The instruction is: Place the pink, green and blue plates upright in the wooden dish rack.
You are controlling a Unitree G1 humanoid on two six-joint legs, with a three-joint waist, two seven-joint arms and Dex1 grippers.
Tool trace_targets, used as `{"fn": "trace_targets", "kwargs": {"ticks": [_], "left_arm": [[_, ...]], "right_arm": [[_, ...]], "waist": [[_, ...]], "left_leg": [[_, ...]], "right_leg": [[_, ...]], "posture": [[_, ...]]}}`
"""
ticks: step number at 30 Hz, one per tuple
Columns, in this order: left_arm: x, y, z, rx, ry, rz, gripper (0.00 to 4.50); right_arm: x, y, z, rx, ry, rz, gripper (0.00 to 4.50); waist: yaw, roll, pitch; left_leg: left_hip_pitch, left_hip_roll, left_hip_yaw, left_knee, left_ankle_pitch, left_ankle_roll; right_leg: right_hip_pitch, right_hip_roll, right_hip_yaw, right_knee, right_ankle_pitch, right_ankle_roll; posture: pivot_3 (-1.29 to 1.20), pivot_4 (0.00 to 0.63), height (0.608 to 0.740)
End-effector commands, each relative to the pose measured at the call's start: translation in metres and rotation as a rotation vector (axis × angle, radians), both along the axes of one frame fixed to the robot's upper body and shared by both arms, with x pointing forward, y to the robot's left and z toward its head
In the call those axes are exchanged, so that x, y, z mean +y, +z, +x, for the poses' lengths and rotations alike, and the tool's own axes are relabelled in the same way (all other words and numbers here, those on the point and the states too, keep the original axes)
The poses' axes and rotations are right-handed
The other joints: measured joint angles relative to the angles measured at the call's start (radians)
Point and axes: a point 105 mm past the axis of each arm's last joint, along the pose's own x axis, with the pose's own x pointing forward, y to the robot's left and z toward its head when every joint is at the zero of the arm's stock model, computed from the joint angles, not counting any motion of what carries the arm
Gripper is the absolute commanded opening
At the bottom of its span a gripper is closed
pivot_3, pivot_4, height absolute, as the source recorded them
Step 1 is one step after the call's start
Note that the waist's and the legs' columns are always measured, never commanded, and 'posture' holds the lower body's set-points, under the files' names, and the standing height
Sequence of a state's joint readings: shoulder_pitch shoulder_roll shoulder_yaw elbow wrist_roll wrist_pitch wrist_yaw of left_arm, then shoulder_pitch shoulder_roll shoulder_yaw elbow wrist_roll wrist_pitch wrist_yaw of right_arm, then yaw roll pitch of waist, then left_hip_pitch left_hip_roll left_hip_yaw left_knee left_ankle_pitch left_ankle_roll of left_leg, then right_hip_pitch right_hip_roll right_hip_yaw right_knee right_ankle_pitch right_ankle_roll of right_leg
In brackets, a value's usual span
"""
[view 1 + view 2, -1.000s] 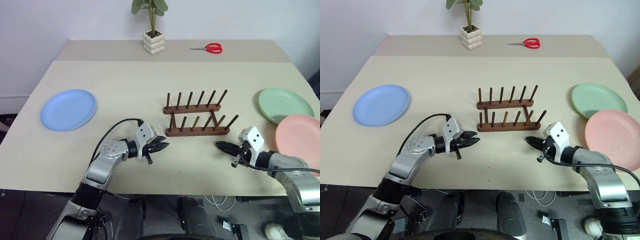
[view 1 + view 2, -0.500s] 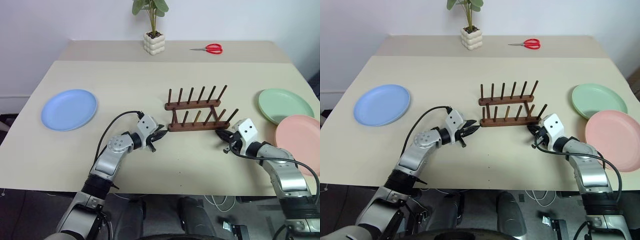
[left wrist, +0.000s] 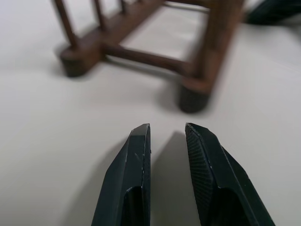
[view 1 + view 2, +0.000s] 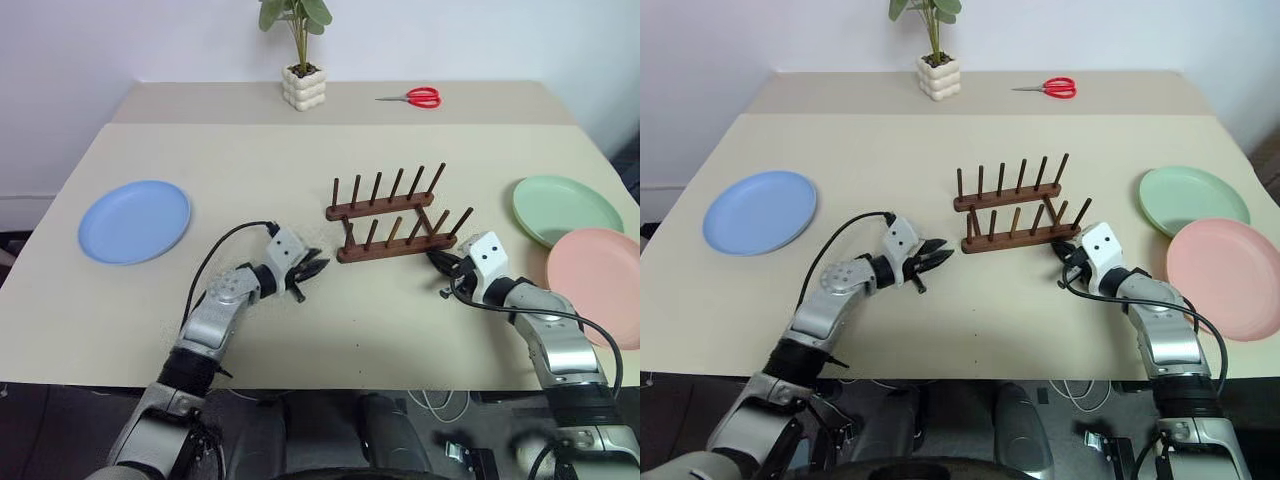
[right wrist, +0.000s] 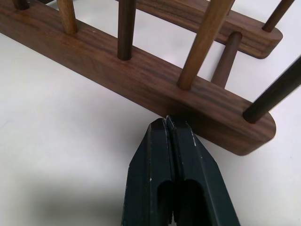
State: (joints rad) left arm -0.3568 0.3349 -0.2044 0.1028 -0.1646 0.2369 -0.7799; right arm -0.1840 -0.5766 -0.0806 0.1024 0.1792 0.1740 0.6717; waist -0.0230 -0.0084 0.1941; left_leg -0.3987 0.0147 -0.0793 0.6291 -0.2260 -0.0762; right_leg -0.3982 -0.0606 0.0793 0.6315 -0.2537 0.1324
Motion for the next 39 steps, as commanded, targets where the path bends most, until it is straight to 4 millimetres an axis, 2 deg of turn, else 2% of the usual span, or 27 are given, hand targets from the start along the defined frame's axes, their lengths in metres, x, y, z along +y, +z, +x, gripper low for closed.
{"fn": "trace_targets", "kwargs": {"ticks": [1,3,7,9,16,25,33,39], "left_arm": [[-0.005,0.010,-0.027,0.038,-0.155,-0.035,1.17],[-0.009,0.010,-0.028,0.028,-0.166,-0.018,1.17],[-0.028,0.005,-0.005,-0.039,-0.077,0.038,1.17],[-0.034,0.004,0.000,-0.059,-0.058,0.050,1.17],[-0.024,0.008,0.028,-0.088,0.148,0.006,1.17],[-0.023,0.008,0.029,-0.090,0.157,-0.013,1.17],[-0.027,0.008,-0.010,-0.006,-0.095,-0.032,1.17],[-0.045,0.007,0.004,-0.037,-0.067,0.004,1.17]], "right_arm": [[0.000,0.001,-0.004,0.005,0.020,-0.005,0.00],[-0.001,0.001,-0.004,0.006,0.018,-0.007,0.00],[-0.002,0.001,-0.001,0.003,0.012,-0.009,0.00],[-0.002,0.001,0.000,0.002,0.012,-0.010,0.00],[0.001,0.003,0.003,-0.007,0.018,-0.007,0.00],[0.001,0.005,0.006,-0.011,0.022,-0.010,0.00],[-0.003,0.005,0.004,-0.010,0.015,-0.014,0.00],[-0.014,0.005,0.002,-0.002,-0.012,-0.033,0.00]], "waist": [[0.001,0.000,0.000],[0.006,0.000,0.000],[0.012,-0.001,0.000],[0.008,-0.001,0.000],[0.003,-0.001,0.000],[0.004,-0.001,0.000],[0.002,0.000,0.000],[0.011,-0.001,0.000]], "left_leg": [[0.000,0.000,0.000,0.000,0.000,0.000],[0.000,0.000,0.000,0.001,0.000,0.000],[0.000,0.000,0.000,0.004,0.000,0.000],[0.000,-0.001,0.000,0.004,0.000,0.000],[0.001,0.000,0.000,0.001,0.000,0.000],[0.002,0.000,0.000,0.001,0.000,0.000],[0.001,0.000,0.000,0.000,0.000,0.000],[0.001,-0.001,0.000,0.002,0.000,0.000]], "right_leg": [[0.000,0.000,0.000,0.000,0.000,0.000],[0.000,0.000,0.000,0.000,-0.002,-0.003],[0.003,-0.001,0.000,-0.001,-0.002,-0.003],[0.003,0.000,0.000,-0.001,-0.002,-0.003],[0.002,0.000,0.000,-0.001,0.000,0.001],[0.002,0.000,0.000,-0.001,0.000,0.000],[0.002,0.000,0.000,-0.001,-0.002,-0.002],[0.003,-0.001,0.000,-0.002,-0.002,-0.003]], "posture": [[0.00,0.150,0.730],[0.00,0.150,0.730],[0.00,0.150,0.730],[0.00,0.150,0.730],[0.00,0.150,0.730],[0.00,0.150,0.730],[0.00,0.150,0.730],[0.00,0.150,0.730]]}}
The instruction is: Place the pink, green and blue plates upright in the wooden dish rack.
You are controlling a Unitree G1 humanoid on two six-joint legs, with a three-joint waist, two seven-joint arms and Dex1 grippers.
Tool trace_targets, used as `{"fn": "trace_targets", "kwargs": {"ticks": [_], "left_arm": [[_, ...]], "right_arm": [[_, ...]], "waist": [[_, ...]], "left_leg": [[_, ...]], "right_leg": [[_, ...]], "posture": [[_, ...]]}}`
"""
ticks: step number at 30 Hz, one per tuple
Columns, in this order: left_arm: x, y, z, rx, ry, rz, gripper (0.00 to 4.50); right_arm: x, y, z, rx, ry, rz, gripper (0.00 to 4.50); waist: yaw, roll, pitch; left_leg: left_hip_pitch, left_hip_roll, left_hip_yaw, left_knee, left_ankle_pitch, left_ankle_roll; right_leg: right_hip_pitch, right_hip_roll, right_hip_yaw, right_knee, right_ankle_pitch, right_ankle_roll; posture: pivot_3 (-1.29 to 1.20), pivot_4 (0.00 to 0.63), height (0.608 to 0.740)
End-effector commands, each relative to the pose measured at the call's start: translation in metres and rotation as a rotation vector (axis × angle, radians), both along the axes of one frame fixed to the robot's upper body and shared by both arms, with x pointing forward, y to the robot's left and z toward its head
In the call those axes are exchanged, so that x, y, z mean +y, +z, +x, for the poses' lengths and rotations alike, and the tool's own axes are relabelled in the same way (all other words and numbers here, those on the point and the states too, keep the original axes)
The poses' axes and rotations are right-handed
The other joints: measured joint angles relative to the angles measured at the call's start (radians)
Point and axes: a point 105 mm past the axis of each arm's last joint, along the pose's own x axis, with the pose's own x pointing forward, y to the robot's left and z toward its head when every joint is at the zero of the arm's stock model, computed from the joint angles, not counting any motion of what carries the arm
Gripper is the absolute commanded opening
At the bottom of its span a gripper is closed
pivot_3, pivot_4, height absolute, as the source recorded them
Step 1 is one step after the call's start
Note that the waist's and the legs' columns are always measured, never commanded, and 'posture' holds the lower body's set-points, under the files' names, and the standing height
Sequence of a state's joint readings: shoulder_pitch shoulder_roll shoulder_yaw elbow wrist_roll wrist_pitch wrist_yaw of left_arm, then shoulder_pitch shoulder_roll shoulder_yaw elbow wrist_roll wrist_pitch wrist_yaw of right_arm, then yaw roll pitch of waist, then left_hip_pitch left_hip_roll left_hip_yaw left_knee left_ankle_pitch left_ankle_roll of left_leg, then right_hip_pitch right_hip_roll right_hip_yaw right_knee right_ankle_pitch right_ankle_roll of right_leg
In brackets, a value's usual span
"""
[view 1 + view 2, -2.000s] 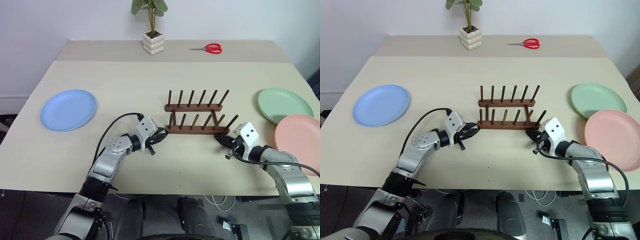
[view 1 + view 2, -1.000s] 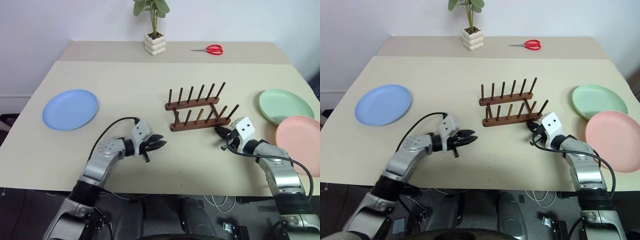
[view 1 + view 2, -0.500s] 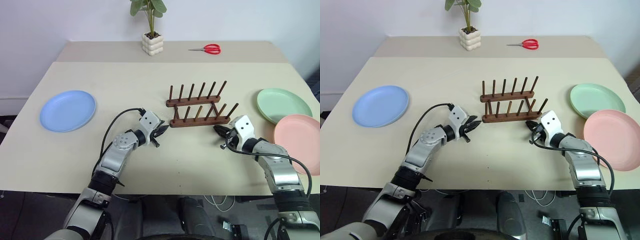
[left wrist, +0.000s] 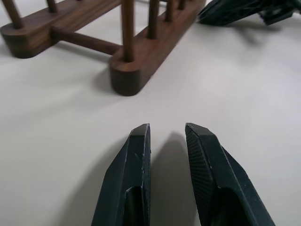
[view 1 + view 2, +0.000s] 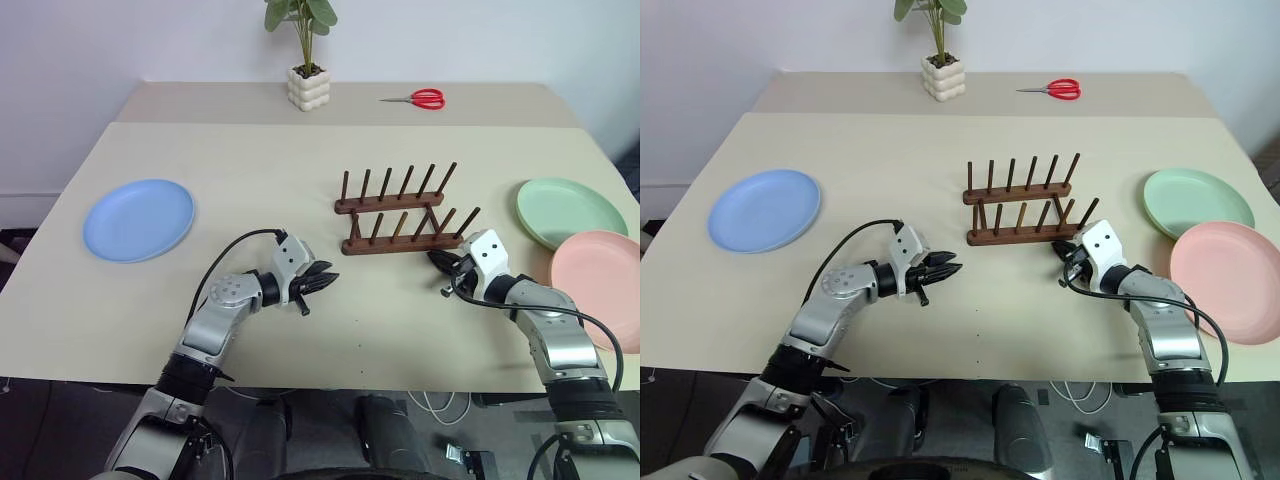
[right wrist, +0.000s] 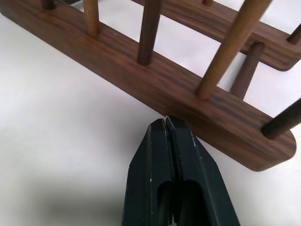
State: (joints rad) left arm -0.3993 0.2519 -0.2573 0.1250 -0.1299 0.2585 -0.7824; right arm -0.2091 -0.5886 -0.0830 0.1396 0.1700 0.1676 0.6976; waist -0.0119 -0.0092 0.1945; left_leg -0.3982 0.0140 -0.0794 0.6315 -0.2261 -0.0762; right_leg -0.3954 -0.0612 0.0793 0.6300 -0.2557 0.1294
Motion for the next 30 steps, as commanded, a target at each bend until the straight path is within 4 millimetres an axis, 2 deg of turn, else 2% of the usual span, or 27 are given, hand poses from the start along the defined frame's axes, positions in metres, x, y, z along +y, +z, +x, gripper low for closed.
{"fn": "trace_targets", "kwargs": {"ticks": [1,5,12,21,25,27,29,30], "left_arm": [[-0.013,0.005,0.011,-0.043,0.032,0.020,1.17],[-0.016,0.002,0.026,-0.042,0.122,0.015,1.17],[-0.016,0.001,0.033,-0.052,0.168,0.009,1.17],[-0.013,0.002,0.034,-0.060,0.182,0.005,1.17],[-0.011,0.005,0.026,-0.056,0.138,-0.024,1.17],[-0.010,0.010,0.020,-0.072,0.103,-0.038,1.17],[-0.004,0.018,0.011,-0.075,0.071,-0.085,1.17],[0.000,0.023,0.005,-0.067,0.050,-0.112,1.12]], "right_arm": [[-0.013,0.004,-0.003,-0.011,-0.027,-0.024,0.00],[-0.024,0.005,-0.005,-0.009,-0.054,-0.037,0.00],[-0.033,0.007,-0.006,-0.010,-0.077,-0.046,0.00],[-0.027,0.006,-0.003,-0.013,-0.065,-0.041,0.00],[-0.027,0.008,-0.007,-0.008,-0.046,-0.054,0.00],[-0.028,0.013,-0.010,-0.019,-0.016,-0.082,0.00],[-0.031,0.036,-0.011,-0.063,-0.005,-0.014,0.00],[-0.036,0.052,-0.012,-0.094,-0.020,0.012,0.24]], "waist": [[-0.001,0.000,0.000],[-0.004,0.000,0.000],[-0.005,0.000,0.000],[-0.005,0.000,0.000],[-0.006,0.000,0.000],[-0.007,0.000,0.000],[-0.009,0.000,0.000],[-0.009,0.001,0.001]], "left_leg": [[0.000,0.000,0.000,0.000,0.000,0.000],[0.000,0.000,0.000,-0.001,0.000,0.000],[0.001,0.000,0.000,-0.001,0.000,0.000],[0.001,0.000,0.000,-0.001,0.000,0.000],[0.001,0.000,0.000,-0.001,0.000,0.000],[0.001,0.000,0.000,-0.002,0.000,0.000],[0.001,0.000,0.000,-0.002,0.000,0.000],[0.001,0.000,0.000,-0.003,0.000,0.000]], "right_leg": [[0.000,0.000,0.000,0.000,0.000,0.000],[0.000,0.000,0.000,0.000,0.000,0.001],[0.000,0.000,0.000,0.000,0.000,0.001],[0.001,0.000,0.000,0.000,0.000,0.001],[0.000,0.000,0.000,0.000,0.000,0.001],[0.000,0.000,0.000,0.000,0.000,0.001],[0.000,0.000,0.000,0.000,0.000,0.001],[-0.001,0.000,0.000,0.000,0.000,0.001]], "posture": [[0.00,0.150,0.730],[0.00,0.150,0.730],[0.00,0.150,0.730],[0.00,0.150,0.730],[0.00,0.150,0.730],[0.00,0.150,0.730],[0.00,0.150,0.730],[0.00,0.150,0.730]]}}
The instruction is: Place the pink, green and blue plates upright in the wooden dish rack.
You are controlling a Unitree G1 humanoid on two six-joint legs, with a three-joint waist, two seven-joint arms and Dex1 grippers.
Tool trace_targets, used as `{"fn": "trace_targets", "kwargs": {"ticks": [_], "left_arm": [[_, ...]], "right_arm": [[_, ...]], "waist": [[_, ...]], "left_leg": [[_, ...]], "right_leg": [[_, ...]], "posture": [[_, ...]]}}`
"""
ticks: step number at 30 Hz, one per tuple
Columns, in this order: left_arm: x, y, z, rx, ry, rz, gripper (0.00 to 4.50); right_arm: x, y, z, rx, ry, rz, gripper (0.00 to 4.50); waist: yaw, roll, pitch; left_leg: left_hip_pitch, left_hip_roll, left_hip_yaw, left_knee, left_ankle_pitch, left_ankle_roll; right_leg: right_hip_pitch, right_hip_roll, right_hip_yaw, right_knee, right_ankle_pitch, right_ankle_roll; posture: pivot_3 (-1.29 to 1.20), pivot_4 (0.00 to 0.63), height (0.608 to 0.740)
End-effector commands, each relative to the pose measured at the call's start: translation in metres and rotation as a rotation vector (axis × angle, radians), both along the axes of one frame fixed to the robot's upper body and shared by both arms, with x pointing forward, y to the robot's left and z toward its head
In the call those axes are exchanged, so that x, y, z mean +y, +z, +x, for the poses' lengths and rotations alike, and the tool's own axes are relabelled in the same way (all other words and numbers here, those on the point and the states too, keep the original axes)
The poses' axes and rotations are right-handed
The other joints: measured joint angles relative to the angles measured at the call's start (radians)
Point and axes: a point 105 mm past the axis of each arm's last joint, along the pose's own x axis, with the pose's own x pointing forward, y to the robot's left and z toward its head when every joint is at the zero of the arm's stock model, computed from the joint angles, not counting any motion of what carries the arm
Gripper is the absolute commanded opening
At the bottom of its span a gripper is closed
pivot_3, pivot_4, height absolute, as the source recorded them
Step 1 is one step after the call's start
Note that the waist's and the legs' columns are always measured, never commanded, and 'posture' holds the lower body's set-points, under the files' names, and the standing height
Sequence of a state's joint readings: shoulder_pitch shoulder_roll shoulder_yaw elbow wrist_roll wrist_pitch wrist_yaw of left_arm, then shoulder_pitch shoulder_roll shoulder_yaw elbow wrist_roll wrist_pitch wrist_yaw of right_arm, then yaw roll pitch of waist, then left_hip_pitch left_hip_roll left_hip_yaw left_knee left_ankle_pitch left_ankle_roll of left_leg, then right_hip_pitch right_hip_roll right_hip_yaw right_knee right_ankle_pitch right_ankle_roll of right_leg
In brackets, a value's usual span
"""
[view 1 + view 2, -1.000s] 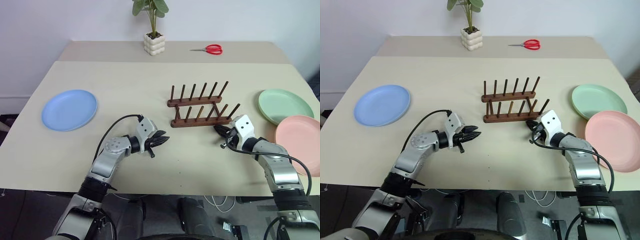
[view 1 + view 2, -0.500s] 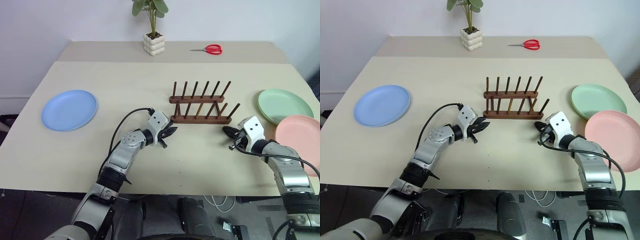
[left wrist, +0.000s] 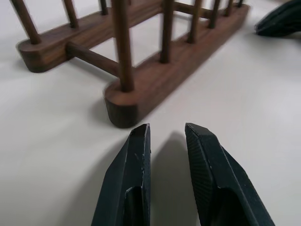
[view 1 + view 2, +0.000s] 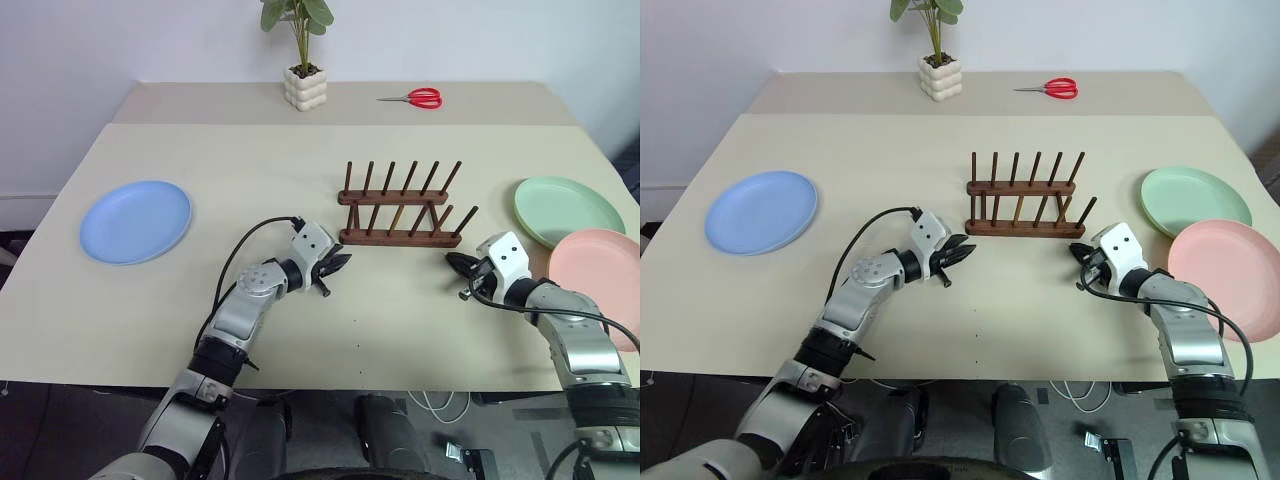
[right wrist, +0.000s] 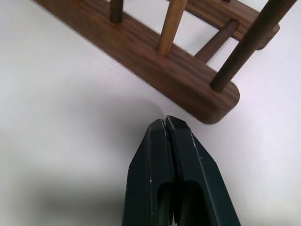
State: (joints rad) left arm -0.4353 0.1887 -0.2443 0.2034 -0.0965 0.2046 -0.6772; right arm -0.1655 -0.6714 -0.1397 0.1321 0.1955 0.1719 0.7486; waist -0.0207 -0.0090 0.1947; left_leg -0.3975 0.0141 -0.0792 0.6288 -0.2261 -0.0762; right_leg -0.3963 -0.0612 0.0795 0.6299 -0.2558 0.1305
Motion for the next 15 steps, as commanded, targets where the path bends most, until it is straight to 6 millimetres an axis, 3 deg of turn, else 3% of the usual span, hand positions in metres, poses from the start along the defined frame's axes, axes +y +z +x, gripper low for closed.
{"fn": "trace_targets", "kwargs": {"ticks": [1,3,6,9,11,15], "left_arm": [[0.012,0.024,-0.018,-0.024,-0.083,-0.101,1.10],[0.017,0.029,-0.033,-0.006,-0.154,-0.118,1.10],[0.017,0.031,-0.044,0.013,-0.211,-0.120,1.10],[0.003,0.029,-0.060,0.016,-0.339,-0.076,1.10],[-0.010,0.028,-0.063,0.017,-0.387,-0.075,1.10],[-0.027,0.027,-0.063,0.029,-0.444,-0.087,1.10]], "right_arm": [[-0.016,0.058,-0.005,-0.125,0.000,0.026,0.54],[-0.029,0.078,-0.017,-0.119,0.000,-0.044,1.36],[-0.037,0.092,-0.027,-0.108,-0.021,-0.066,2.79],[-0.067,0.112,-0.039,-0.135,-0.164,-0.053,4.33],[-0.077,0.097,-0.057,-0.051,-0.222,-0.070,4.43],[-0.071,0.061,-0.092,0.114,-0.251,-0.078,4.43]], "waist": [[0.000,0.001,0.001],[0.004,0.003,0.001],[0.008,0.001,0.001],[0.011,0.000,0.001],[0.016,0.000,0.000],[0.011,-0.001,0.001]], "left_leg": [[-0.001,0.000,0.000,0.000,0.000,0.000],[-0.003,0.000,0.000,0.001,0.000,0.000],[-0.004,0.000,0.000,0.002,0.000,0.000],[-0.004,0.000,0.000,0.003,0.000,0.000],[-0.006,-0.001,0.000,0.003,0.000,0.000],[-0.009,-0.001,-0.001,0.003,0.000,0.001]], "right_leg": [[-0.001,0.000,0.000,0.000,0.000,0.000],[-0.003,0.000,0.000,0.001,0.000,0.000],[-0.003,0.000,0.000,0.000,0.000,-0.001],[-0.002,0.000,0.000,-0.001,-0.001,-0.001],[-0.002,-0.001,0.000,-0.002,-0.001,-0.001],[-0.006,-0.001,0.000,-0.002,-0.001,-0.001]], "posture": [[0.00,0.150,0.730],[0.00,0.150,0.730],[0.00,0.150,0.730],[0.00,0.150,0.730],[0.00,0.150,0.730],[0.00,0.150,0.730]]}}
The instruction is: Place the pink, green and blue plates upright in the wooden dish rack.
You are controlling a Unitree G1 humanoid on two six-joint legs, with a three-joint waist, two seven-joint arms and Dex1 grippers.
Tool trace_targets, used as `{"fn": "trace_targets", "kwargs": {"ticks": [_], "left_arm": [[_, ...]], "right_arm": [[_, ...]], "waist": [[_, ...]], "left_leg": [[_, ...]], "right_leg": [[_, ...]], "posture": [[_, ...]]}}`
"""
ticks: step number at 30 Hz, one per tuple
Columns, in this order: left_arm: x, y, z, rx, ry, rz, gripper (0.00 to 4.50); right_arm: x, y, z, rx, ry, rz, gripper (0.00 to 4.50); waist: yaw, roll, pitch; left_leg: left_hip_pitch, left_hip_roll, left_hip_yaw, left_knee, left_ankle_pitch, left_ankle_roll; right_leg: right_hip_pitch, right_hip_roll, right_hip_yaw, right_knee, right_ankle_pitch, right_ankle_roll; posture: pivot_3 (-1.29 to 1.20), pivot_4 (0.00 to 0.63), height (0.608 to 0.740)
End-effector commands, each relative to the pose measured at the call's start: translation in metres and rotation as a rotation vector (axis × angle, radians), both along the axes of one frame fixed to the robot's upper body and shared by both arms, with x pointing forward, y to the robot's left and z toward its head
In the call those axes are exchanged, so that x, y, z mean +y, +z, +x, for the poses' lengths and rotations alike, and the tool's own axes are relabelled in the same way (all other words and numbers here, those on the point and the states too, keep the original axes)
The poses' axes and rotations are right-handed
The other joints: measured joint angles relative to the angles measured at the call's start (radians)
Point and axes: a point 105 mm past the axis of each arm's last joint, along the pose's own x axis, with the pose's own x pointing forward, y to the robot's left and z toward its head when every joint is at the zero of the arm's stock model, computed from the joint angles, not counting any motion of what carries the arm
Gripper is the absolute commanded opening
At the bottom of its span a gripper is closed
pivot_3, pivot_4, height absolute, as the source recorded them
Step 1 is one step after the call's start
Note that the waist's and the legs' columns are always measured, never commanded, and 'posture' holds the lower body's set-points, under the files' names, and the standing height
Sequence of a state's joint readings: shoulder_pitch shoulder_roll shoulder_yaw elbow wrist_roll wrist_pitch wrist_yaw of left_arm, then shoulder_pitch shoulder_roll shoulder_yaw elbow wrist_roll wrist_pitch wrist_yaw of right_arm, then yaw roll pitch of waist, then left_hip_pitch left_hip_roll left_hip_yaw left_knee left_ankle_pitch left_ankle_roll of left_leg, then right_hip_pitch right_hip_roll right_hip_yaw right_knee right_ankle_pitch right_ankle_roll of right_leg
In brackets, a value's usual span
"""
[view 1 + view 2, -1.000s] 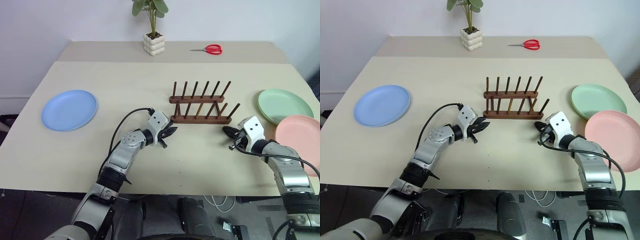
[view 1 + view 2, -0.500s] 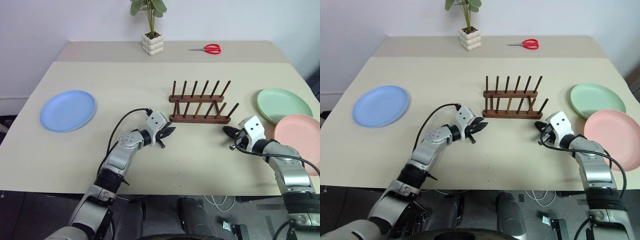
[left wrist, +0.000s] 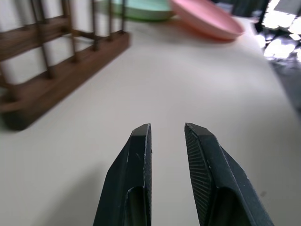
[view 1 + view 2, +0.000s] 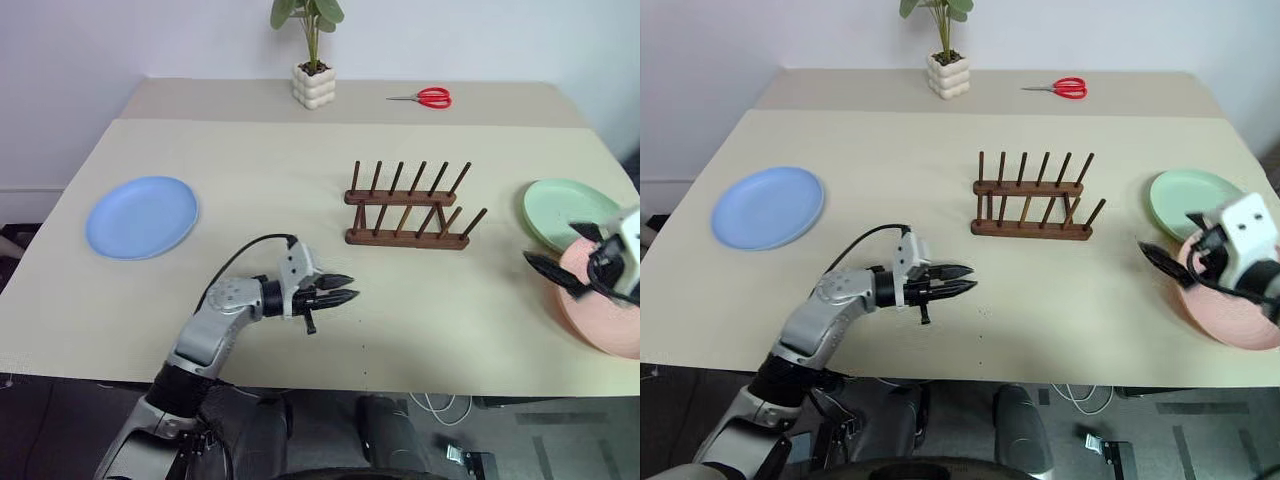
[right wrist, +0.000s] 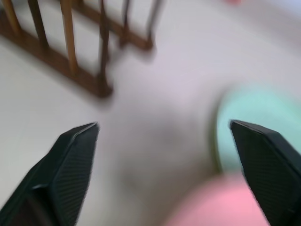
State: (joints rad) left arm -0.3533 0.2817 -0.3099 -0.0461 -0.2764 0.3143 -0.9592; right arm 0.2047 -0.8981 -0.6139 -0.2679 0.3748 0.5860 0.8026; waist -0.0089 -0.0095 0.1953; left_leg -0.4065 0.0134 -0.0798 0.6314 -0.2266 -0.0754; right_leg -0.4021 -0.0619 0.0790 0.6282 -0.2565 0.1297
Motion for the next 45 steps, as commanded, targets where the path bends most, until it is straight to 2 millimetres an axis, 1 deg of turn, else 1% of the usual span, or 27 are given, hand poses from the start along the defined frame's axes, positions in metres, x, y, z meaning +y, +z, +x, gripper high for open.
{"fn": "trace_targets", "kwargs": {"ticks": [1,4,6,11,12,13,14,15,17,20,23,29,33,35,37,39,41,45], "left_arm": [[-0.014,0.009,-0.004,-0.037,-0.074,-0.017,1.10],[-0.021,0.011,-0.011,-0.033,-0.148,-0.023,1.10],[-0.022,0.011,-0.014,-0.029,-0.176,-0.028,1.10],[-0.025,0.015,-0.016,-0.046,-0.203,-0.037,1.10],[-0.025,0.014,-0.016,-0.045,-0.200,-0.037,1.10],[-0.025,0.014,-0.016,-0.045,-0.198,-0.037,1.10],[-0.025,0.014,-0.016,-0.044,-0.196,-0.038,1.10],[-0.025,0.014,-0.016,-0.043,-0.196,-0.038,1.10],[-0.025,0.013,-0.016,-0.044,-0.189,-0.035,1.10],[-0.024,0.014,-0.014,-0.048,-0.174,-0.038,1.10],[-0.024,0.014,-0.014,-0.048,-0.172,-0.040,1.10],[-0.028,0.014,-0.012,-0.052,-0.174,-0.045,1.10],[-0.030,0.014,-0.010,-0.062,-0.176,-0.048,1.10],[-0.030,0.014,-0.009,-0.064,-0.177,-0.051,1.10],[-0.031,0.014,-0.009,-0.064,-0.177,-0.053,1.10],[-0.031,0.014,-0.009,-0.065,-0.175,-0.055,1.10],[-0.032,0.013,-0.009,-0.065,-0.172,-0.057,1.10],[-0.030,0.013,-0.008,-0.062,-0.151,-0.058,1.10]], "right_arm": [[0.008,-0.009,-0.020,0.053,-0.006,-0.034,4.43],[0.006,-0.023,-0.031,0.086,-0.070,-0.034,4.43],[0.004,-0.028,-0.034,0.099,-0.098,-0.028,4.43],[-0.004,-0.037,-0.030,0.090,-0.161,-0.054,4.43],[-0.006,-0.039,-0.029,0.089,-0.166,-0.065,3.93],[-0.007,-0.040,-0.027,0.089,-0.169,-0.074,3.65],[-0.008,-0.041,-0.027,0.090,-0.171,-0.084,3.00],[-0.009,-0.041,-0.026,0.090,-0.173,-0.088,2.68],[-0.010,-0.043,-0.025,0.094,-0.174,-0.092,1.66],[-0.007,-0.042,-0.023,0.086,-0.156,-0.092,0.06],[-0.007,-0.042,-0.023,0.085,-0.154,-0.115,0.02],[-0.011,-0.029,-0.021,0.034,-0.161,-0.180,0.02],[-0.009,-0.025,-0.022,0.027,-0.147,-0.207,0.02],[0.003,-0.008,-0.018,-0.039,-0.087,-0.215,0.02],[0.015,0.001,-0.016,-0.066,-0.031,-0.193,0.02],[0.029,0.000,-0.017,-0.053,0.045,-0.186,0.02],[0.037,-0.003,-0.017,-0.039,0.085,-0.174,0.02],[0.033,-0.002,-0.010,-0.055,0.075,-0.184,0.02]], "waist": [[-0.006,0.000,0.000],[-0.016,0.001,-0.001],[-0.015,0.001,-0.001],[-0.006,0.001,-0.001],[-0.005,0.001,-0.001],[-0.005,0.001,-0.001],[-0.005,0.001,-0.001],[-0.005,0.001,-0.001],[-0.005,0.001,-0.001],[-0.005,0.001,-0.001],[-0.005,0.001,-0.001],[-0.005,0.001,-0.001],[-0.005,0.001,-0.001],[-0.005,0.001,-0.001],[-0.007,0.001,-0.001],[-0.006,0.001,-0.001],[-0.006,0.001,-0.001],[-0.003,0.000,0.000]], "left_leg": [[0.000,0.000,0.000,0.000,0.000,0.000],[0.000,0.000,0.001,0.000,0.000,0.000],[0.001,0.000,0.002,0.000,0.000,0.000],[-0.001,0.000,0.002,0.001,0.000,0.000],[-0.001,0.000,0.001,0.001,0.000,0.000],[-0.001,0.000,0.001,0.001,0.000,0.000],[-0.001,0.000,0.001,0.001,0.000,0.000],[-0.001,0.000,0.001,0.001,0.000,0.000],[-0.001,0.000,0.001,0.001,0.000,0.000],[-0.001,0.000,0.001,0.001,0.000,0.000],[-0.001,0.000,0.001,0.001,0.000,0.000],[-0.001,0.000,0.001,0.001,0.000,0.000],[-0.001,0.000,0.001,0.001,0.000,0.000],[-0.001,0.000,0.001,0.001,0.000,0.000],[-0.001,0.000,0.001,0.001,0.000,0.000],[-0.001,0.000,0.001,0.000,0.000,0.000],[-0.001,0.000,0.001,0.000,0.000,0.000],[-0.001,0.000,0.001,0.001,0.000,0.000]], "right_leg": [[0.000,0.000,0.000,0.000,0.000,0.000],[-0.001,0.000,0.001,0.000,0.000,0.000],[-0.002,0.000,0.001,0.000,0.000,0.000],[-0.002,0.000,0.001,0.000,0.000,-0.001],[-0.002,0.000,0.001,0.000,0.000,-0.001],[-0.002,0.000,0.001,0.000,0.000,-0.001],[-0.002,0.000,0.001,0.000,0.000,-0.001],[-0.002,0.000,0.001,0.000,0.000,-0.001],[-0.002,0.000,0.001,0.000,0.000,-0.001],[-0.002,0.000,0.001,0.000,0.000,-0.001],[-0.002,0.000,0.001,0.000,0.000,-0.001],[-0.002,0.000,0.001,0.000,0.000,-0.001],[-0.002,0.000,0.001,0.000,0.000,-0.001],[-0.002,0.000,0.001,0.000,0.000,-0.001],[-0.002,0.000,0.001,0.000,0.000,-0.001],[-0.002,0.000,0.001,0.000,0.000,0.000],[-0.002,0.000,0.001,0.000,0.000,0.000],[-0.002,0.000,0.001,0.000,0.000,0.000]], "posture": [[0.00,0.150,0.730],[0.00,0.150,0.730],[0.00,0.150,0.730],[0.00,0.150,0.730],[0.00,0.150,0.730],[0.00,0.150,0.730],[0.00,0.150,0.730],[0.00,0.150,0.730],[0.00,0.150,0.730],[0.00,0.150,0.730],[0.00,0.150,0.730],[0.00,0.150,0.730],[0.00,0.150,0.730],[0.00,0.150,0.730],[0.00,0.150,0.730],[0.00,0.150,0.730],[0.00,0.150,0.730],[0.00,0.150,0.730]]}}
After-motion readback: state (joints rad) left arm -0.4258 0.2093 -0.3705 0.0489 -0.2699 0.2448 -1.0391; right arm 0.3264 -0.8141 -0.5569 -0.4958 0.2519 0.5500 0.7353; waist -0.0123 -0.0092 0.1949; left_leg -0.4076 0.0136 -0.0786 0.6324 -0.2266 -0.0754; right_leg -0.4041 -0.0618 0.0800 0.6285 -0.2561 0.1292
